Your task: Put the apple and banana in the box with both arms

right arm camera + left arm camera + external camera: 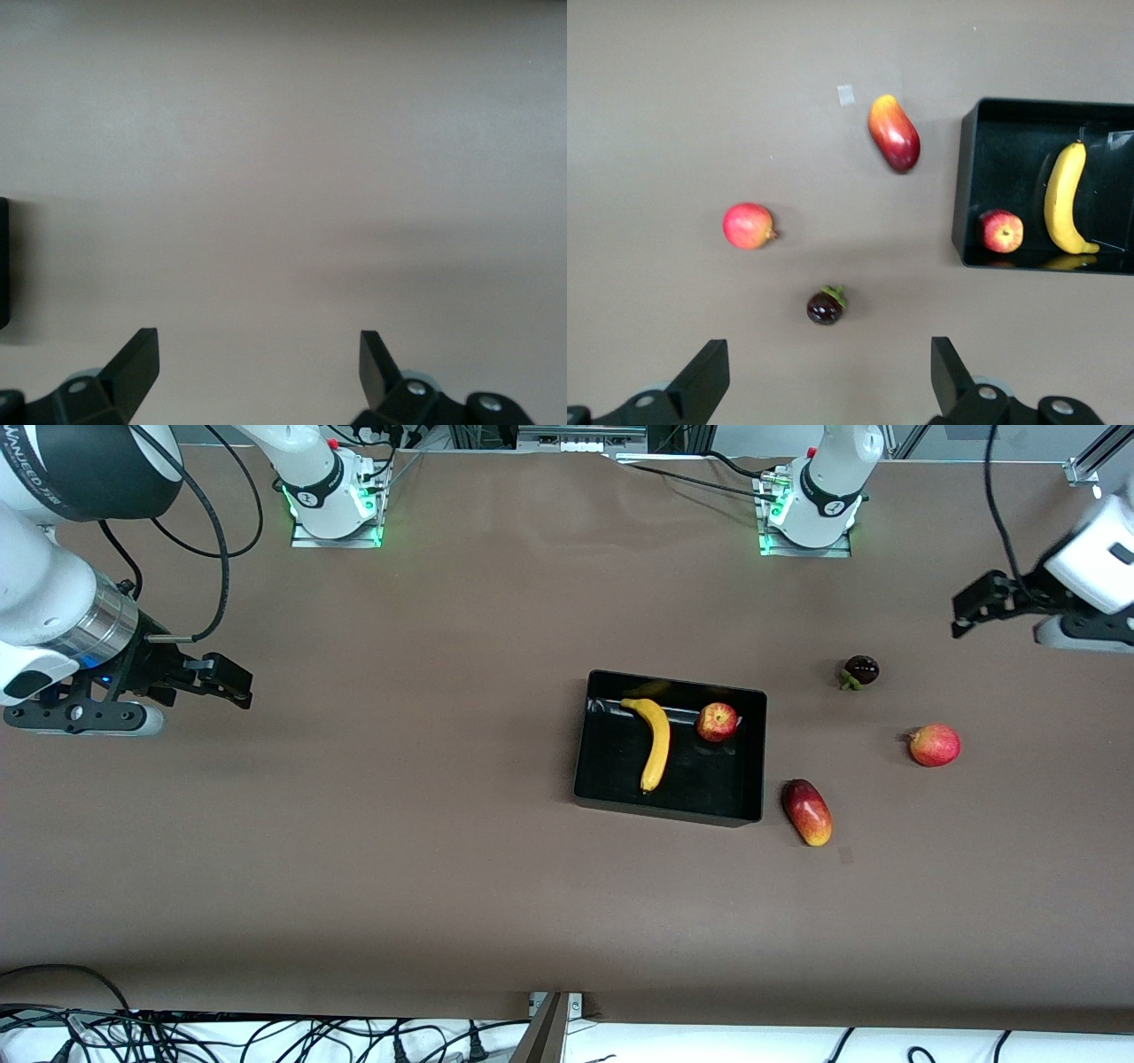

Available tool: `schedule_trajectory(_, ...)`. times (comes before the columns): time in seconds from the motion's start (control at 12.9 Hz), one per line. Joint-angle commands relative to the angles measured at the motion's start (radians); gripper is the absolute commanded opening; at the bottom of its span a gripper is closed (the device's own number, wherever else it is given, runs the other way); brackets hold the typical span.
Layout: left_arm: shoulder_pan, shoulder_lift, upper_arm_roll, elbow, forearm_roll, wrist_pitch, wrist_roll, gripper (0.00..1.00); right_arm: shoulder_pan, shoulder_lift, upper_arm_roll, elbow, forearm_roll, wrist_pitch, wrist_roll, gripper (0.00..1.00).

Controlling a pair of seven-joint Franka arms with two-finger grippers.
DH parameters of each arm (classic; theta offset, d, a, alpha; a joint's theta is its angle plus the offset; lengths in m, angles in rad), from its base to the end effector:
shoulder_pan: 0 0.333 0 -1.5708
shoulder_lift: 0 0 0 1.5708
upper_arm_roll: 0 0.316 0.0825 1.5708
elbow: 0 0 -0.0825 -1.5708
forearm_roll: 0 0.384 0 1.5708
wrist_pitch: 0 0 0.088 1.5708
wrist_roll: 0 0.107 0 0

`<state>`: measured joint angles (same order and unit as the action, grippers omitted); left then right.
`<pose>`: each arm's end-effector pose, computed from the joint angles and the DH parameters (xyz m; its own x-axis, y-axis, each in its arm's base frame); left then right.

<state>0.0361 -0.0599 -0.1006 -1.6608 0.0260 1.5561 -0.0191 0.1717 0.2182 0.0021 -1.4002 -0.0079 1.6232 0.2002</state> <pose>0.5319 -0.0331 0.6133 0.9980 -0.0445 -0.0445 -0.0460 -0.9984 -0.0329 0.6157 0.1071 0.5812 0.9996 -0.0260 0.0062 -0.0261 -0.9996 0.0063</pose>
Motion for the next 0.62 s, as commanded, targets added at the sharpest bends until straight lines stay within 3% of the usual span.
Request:
schedule_trajectory(0.0,-0.030,0.006,0.013,-0.010,-0.017,-0.018,-0.070,1.00,-0.005,-0.010,0.002,-0.005,0.005,-0.003,0.004,1.00)
schedule_trajectory(0.54,-0.035,0.025,0.002,0.021,-0.015,-0.056,-0.064,1.00,-0.006,-0.008,0.002,-0.005,0.005,-0.002,0.004,1.00)
